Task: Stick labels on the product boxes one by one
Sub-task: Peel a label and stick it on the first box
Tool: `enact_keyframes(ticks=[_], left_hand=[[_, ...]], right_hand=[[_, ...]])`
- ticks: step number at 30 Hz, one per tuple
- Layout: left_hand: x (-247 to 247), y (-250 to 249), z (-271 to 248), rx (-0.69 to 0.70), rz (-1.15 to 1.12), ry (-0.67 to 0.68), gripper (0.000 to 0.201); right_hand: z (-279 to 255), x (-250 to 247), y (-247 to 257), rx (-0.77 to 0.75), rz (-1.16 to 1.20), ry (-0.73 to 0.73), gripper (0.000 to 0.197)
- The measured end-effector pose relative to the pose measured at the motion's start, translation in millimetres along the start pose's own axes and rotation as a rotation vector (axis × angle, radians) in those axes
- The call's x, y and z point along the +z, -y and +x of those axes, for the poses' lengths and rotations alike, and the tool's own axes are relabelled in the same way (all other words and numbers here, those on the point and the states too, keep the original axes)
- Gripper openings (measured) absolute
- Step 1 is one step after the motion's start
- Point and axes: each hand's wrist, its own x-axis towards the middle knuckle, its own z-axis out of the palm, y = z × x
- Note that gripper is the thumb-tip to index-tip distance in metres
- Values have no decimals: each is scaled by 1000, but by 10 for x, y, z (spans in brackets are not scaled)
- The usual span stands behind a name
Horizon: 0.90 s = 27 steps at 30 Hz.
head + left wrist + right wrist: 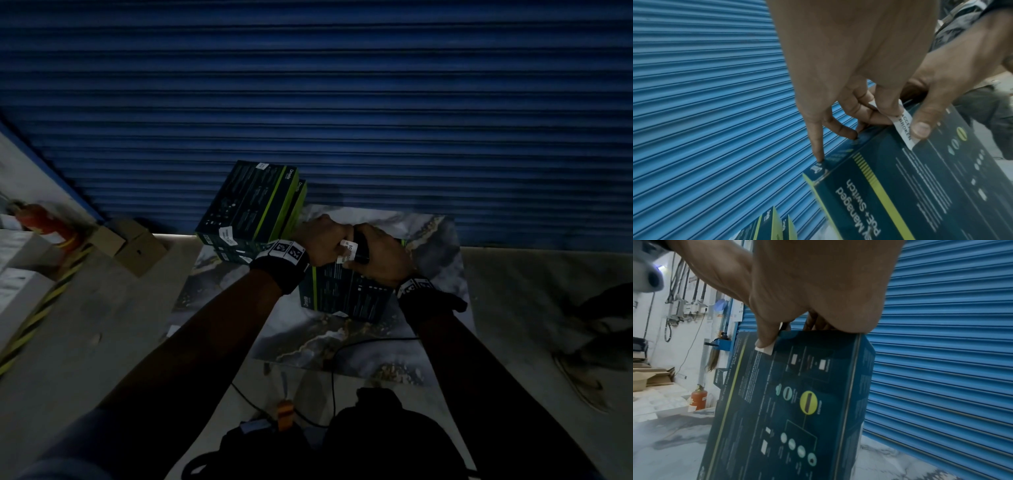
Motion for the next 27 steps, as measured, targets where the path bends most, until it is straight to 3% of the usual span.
enact_keyframes(ticks=[11,17,21,27], left_hand=[[152,67,-35,5,3,-117,29],[248,137,-28,-5,-57,-113,55],[191,105,-84,-4,-81,-100,60],[156,83,-111,8,-101,-93,38]], right_hand=[[-9,108,-49,-34,-11,-53,71],[-10,73,-55,-48,-23,-35,75],[-14,77,-66,-40,-28,-22,81],[-7,70,-84,-34,-20,-15,84]])
